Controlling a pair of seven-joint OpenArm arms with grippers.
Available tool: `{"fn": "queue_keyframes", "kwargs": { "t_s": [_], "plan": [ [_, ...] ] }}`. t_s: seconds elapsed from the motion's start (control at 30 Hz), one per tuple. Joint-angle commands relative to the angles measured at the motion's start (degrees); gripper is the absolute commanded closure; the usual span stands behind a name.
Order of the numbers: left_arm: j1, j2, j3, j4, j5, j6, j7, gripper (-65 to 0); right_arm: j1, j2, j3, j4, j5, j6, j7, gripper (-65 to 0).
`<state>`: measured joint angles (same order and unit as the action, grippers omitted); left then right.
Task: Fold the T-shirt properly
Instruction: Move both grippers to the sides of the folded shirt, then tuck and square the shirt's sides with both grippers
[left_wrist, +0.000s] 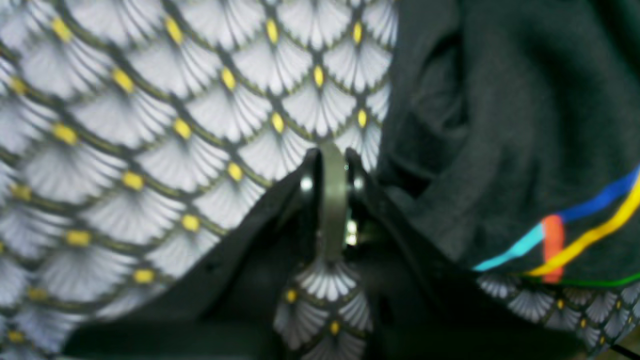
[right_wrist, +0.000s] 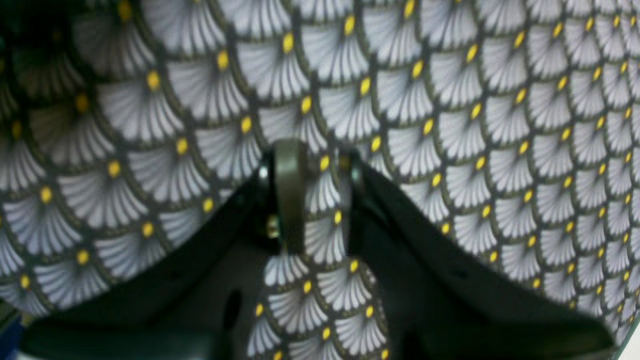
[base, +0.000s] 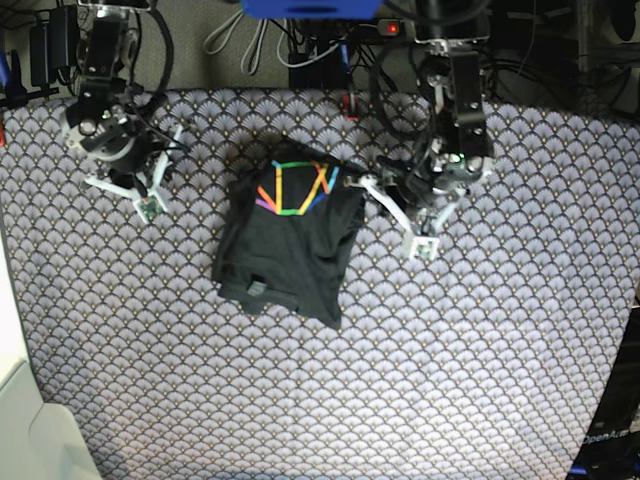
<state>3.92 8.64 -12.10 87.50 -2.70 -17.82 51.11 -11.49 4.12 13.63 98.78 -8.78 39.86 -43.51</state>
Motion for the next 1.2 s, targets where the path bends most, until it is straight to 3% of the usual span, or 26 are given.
{"fn": "queue_keyframes", "kwargs": {
  "t_s": [0.0,0.13,0.43,0.67,0.8,0.97,1.17],
  "plan": [
    [-1.1,0.4,0.2,-0.3,-0.5,-0.2,-1.0,-0.4,0.6,0.4,0.1,1.1,0.5,0.1,1.1,-10.4],
    [-2.1,0.4,1.6,-3.6,-0.6,-0.2,-1.0,-0.4,0.6,0.5,0.2,1.1,0.4,0.1,1.1,-10.3],
    [-0.1,0.4,16.0,-4.6,-0.6,-0.2,-1.1,-0.4,0.8,2.3,0.2,1.9,0.4,0.1,1.1,-10.3],
    [1.7,0.4,16.5,-1.4,-0.5,-0.2,-0.5,-0.4,0.6,1.9,0.2,9.7,0.5,0.1,1.0,-10.3],
    [2.6,-2.4,16.4,3.0,-0.2,-0.2,-0.4,-0.3,0.6,-0.4,-0.1,13.9,0.6,0.1,-1.0,-10.3],
    [5.3,-6.9,10.5,11.3,-0.5,-0.2,1.2,-0.3,1.3,-4.5,-5.2,15.0,0.6,0.1,-3.7,-10.7],
    [5.8,-10.0,-2.2,20.1,-0.6,-0.9,8.2,-0.3,1.5,-5.8,-15.3,14.8,0.6,0.1,-3.7,-10.7]
  ]
}}
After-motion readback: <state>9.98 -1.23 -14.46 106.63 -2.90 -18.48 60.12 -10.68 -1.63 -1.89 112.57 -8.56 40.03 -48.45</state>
